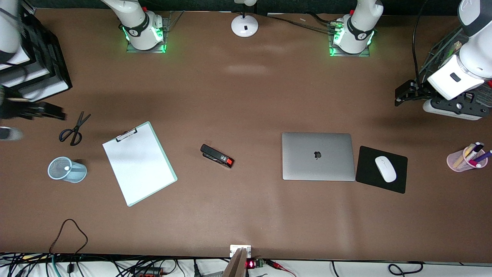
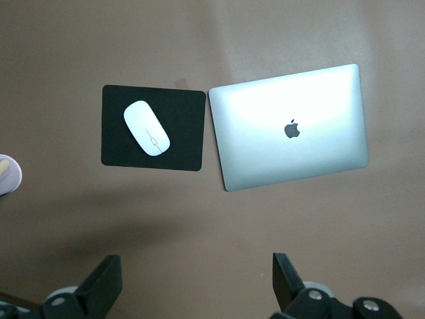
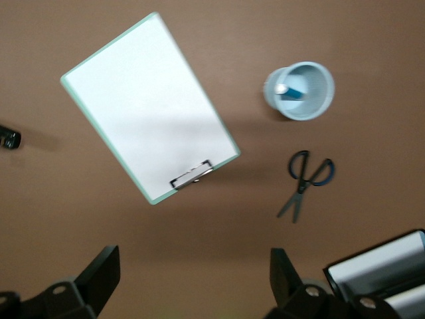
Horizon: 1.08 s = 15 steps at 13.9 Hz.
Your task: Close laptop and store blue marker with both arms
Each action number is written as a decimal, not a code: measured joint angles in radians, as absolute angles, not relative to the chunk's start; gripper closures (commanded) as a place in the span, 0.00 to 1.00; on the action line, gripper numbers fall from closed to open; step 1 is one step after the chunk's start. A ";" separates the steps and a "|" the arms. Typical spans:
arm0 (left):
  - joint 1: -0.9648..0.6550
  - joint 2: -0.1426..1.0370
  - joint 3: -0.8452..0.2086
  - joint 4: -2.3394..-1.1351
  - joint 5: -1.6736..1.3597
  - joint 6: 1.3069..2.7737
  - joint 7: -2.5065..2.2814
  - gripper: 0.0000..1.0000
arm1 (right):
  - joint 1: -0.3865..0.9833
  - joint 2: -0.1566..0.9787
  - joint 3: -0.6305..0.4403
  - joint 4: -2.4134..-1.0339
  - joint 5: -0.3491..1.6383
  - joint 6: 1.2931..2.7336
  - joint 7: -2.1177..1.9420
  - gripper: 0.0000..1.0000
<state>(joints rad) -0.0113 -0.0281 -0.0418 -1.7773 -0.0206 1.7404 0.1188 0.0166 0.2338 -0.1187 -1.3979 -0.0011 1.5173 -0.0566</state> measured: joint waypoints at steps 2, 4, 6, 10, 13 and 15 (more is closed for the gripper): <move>-0.011 -0.028 -0.042 -1.777 -0.021 1.740 0.119 0.00 | -0.003 0.215 -0.119 -1.399 -0.001 1.505 -0.056 0.00; -0.011 -0.028 -0.042 -1.777 -0.021 1.740 0.119 0.00 | -0.001 0.210 -0.118 -1.403 -0.001 1.506 -0.055 0.00; -0.011 -0.028 -0.042 -1.777 -0.021 1.740 0.119 0.00 | 0.004 0.187 -0.114 -1.441 -0.001 1.537 -0.055 0.00; -0.011 -0.028 -0.042 -1.777 -0.021 1.739 0.119 0.00 | 0.006 0.089 -0.106 -1.553 -0.001 1.572 -0.054 0.00; -0.011 -0.028 -0.042 -1.777 -0.021 1.738 0.119 0.00 | 0.006 0.041 -0.105 -1.576 -0.001 1.564 -0.051 0.00; -0.011 -0.027 -0.042 -1.777 -0.021 1.736 0.119 0.00 | 0.006 0.031 -0.105 -1.581 -0.001 1.564 -0.051 0.00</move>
